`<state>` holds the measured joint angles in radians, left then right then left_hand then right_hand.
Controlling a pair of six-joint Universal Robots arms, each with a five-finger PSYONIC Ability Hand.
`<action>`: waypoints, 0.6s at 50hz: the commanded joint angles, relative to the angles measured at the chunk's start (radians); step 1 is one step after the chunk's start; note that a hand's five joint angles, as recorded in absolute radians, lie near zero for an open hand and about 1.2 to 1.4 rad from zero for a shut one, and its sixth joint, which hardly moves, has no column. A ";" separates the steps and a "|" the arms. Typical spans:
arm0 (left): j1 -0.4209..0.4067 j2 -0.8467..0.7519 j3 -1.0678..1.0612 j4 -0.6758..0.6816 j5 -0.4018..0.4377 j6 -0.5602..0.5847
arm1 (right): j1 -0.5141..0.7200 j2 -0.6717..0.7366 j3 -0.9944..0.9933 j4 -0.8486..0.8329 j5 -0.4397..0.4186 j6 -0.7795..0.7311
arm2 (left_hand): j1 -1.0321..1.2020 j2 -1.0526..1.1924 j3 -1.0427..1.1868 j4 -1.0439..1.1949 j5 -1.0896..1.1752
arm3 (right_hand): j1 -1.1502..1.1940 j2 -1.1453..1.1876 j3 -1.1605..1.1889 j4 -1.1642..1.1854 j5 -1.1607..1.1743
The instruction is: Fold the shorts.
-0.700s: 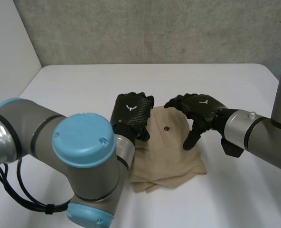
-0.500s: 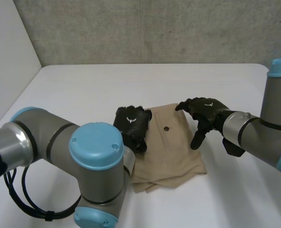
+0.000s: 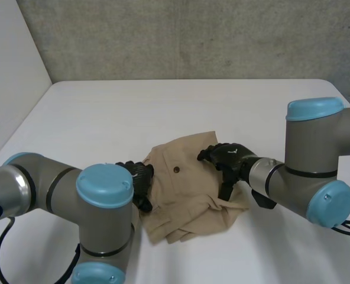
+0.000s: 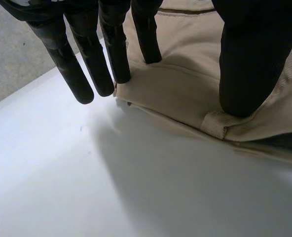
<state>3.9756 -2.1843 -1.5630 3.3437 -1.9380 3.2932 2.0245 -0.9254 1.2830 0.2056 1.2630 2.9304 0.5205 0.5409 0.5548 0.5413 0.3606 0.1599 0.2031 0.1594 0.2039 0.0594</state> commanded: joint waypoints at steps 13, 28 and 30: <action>-0.016 0.058 -0.065 0.002 0.011 -0.003 | -0.016 -0.029 0.039 -0.017 0.016 -0.115 | 0.019 -0.002 -0.015 -0.002 0.004 | 0.015 -0.029 0.015 -0.029 -0.059; 0.014 0.386 0.086 -0.015 0.011 -0.001 | -0.020 -0.332 0.039 -0.190 0.153 0.059 | -0.040 -0.060 -0.074 -0.061 -0.054 | 0.015 -0.029 0.015 -0.029 -0.059; 0.060 0.451 0.116 -0.056 0.017 -0.001 | -0.026 -0.394 0.030 -0.192 0.235 0.140 | -0.055 -0.075 -0.089 -0.075 -0.069 | 0.015 -0.029 0.015 -0.029 -0.059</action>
<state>3.9681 -1.9004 -1.5239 3.3343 -1.9262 3.2914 2.0098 -1.1805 1.3241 0.0743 1.3444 2.8937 0.4633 0.4644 0.4667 0.4533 0.2711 0.1598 0.2031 0.1594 0.2039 0.0594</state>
